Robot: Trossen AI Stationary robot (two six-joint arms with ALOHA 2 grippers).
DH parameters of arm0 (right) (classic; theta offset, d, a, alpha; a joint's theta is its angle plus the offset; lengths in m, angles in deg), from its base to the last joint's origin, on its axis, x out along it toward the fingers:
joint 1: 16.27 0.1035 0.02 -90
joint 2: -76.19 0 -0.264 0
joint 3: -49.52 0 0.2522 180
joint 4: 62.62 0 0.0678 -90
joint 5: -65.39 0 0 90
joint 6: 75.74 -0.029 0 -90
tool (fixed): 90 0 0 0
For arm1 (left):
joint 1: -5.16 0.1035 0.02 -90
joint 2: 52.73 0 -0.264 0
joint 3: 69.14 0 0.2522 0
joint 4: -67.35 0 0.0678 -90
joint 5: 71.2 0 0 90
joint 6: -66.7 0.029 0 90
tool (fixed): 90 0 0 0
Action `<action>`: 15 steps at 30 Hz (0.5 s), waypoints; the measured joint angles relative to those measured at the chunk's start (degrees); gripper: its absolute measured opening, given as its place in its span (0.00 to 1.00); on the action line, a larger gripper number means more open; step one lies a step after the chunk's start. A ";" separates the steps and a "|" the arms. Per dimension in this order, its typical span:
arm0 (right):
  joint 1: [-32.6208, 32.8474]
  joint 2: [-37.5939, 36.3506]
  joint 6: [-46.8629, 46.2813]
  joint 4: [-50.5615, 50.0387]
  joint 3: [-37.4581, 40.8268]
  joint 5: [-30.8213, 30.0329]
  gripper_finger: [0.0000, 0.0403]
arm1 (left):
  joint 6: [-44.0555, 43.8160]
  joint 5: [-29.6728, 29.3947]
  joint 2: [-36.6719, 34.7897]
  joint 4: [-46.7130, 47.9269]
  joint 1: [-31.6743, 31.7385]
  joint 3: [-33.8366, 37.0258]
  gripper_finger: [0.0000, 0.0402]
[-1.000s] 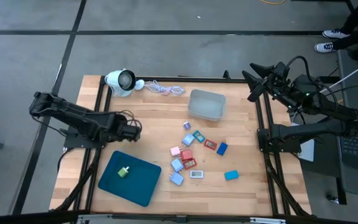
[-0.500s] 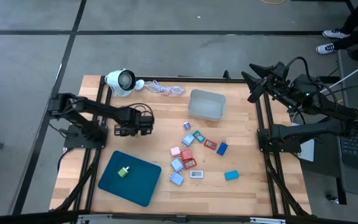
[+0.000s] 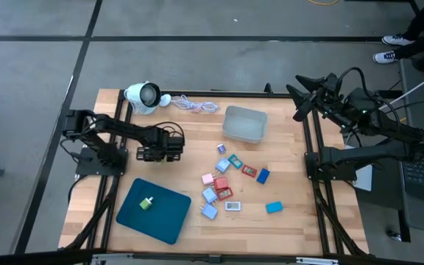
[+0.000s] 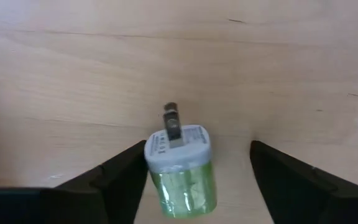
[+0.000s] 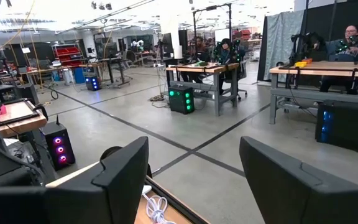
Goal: Pick & Place Office items
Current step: Put the green charger adapter into the blue bin
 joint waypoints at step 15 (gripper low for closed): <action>0.00 0.00 0.36 -0.02 -0.02 -1.31 0.64 | 4.84 0.85 -2.41 -4.86 -0.19 0.59 0.32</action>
